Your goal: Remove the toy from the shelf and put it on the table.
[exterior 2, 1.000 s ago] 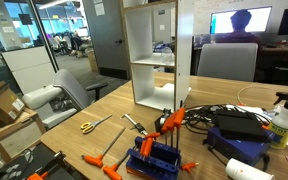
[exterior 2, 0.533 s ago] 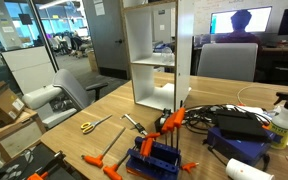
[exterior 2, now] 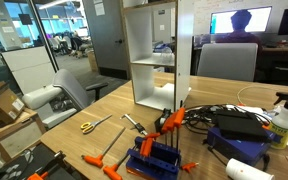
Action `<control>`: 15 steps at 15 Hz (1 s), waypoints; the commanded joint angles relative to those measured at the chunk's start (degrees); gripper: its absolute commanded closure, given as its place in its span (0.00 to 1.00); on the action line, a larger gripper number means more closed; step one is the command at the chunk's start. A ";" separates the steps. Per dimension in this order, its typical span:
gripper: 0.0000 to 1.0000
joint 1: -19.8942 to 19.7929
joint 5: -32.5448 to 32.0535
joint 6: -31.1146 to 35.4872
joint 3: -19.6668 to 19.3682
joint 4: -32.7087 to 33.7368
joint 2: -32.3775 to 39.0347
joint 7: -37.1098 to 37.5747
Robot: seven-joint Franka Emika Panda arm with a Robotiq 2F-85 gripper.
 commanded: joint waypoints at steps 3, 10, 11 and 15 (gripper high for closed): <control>0.00 4.18 -2.40 3.42 -6.01 10.94 8.75 6.31; 0.00 4.36 -10.63 7.47 -5.88 15.47 13.40 14.07; 0.00 4.46 -11.34 7.41 -5.91 16.21 14.20 14.67; 0.00 5.18 -14.71 6.63 -6.31 19.84 17.57 16.33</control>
